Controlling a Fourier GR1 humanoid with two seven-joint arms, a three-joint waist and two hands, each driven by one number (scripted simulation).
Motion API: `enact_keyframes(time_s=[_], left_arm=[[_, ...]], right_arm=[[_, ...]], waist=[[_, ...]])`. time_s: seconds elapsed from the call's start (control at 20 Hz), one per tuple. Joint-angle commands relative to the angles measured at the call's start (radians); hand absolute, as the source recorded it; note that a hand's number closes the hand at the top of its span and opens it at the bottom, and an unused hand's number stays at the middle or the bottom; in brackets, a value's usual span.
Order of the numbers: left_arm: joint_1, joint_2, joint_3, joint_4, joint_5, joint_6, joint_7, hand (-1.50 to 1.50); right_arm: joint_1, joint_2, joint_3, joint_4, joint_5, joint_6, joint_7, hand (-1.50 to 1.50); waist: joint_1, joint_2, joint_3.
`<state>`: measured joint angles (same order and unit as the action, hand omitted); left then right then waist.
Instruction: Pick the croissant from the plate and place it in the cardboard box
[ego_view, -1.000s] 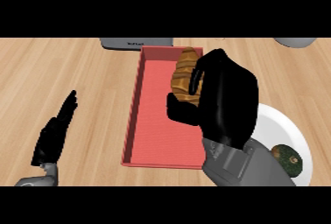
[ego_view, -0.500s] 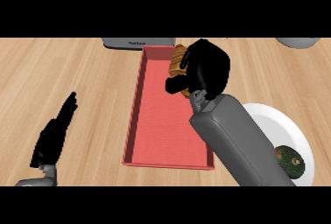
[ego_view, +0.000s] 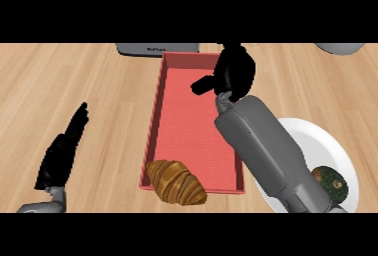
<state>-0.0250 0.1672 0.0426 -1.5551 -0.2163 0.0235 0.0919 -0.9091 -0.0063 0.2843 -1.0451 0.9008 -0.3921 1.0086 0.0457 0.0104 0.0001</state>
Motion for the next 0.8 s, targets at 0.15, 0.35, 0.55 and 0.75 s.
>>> enact_keyframes(time_s=[0.15, 0.35, 0.55, 0.75], left_arm=[[0.024, 0.012, 0.023, -0.015, 0.008, 0.001, 0.01, 0.0], [0.024, -0.013, -0.001, -0.036, -0.012, 0.02, 0.022, 0.0], [0.009, 0.009, 0.033, -0.007, 0.009, 0.006, 0.024, 0.0], [0.037, 0.01, 0.043, -0.016, 0.013, 0.009, 0.035, 0.0]], right_arm=[[-0.015, 0.006, -0.1, -0.017, 0.076, -0.364, 0.049, -1.5], [0.007, 0.005, -0.162, -0.104, 0.051, -0.456, -0.011, -1.5], [0.123, 0.006, -0.14, -0.264, 0.101, -0.538, 0.024, -1.5], [0.31, -0.034, -0.191, -0.479, 0.161, -0.49, 0.031, -1.5]], waist=[[-0.024, -0.009, 0.001], [-0.041, -0.012, 0.001], [-0.063, -0.018, 0.0], [-0.087, -0.025, 0.001]])
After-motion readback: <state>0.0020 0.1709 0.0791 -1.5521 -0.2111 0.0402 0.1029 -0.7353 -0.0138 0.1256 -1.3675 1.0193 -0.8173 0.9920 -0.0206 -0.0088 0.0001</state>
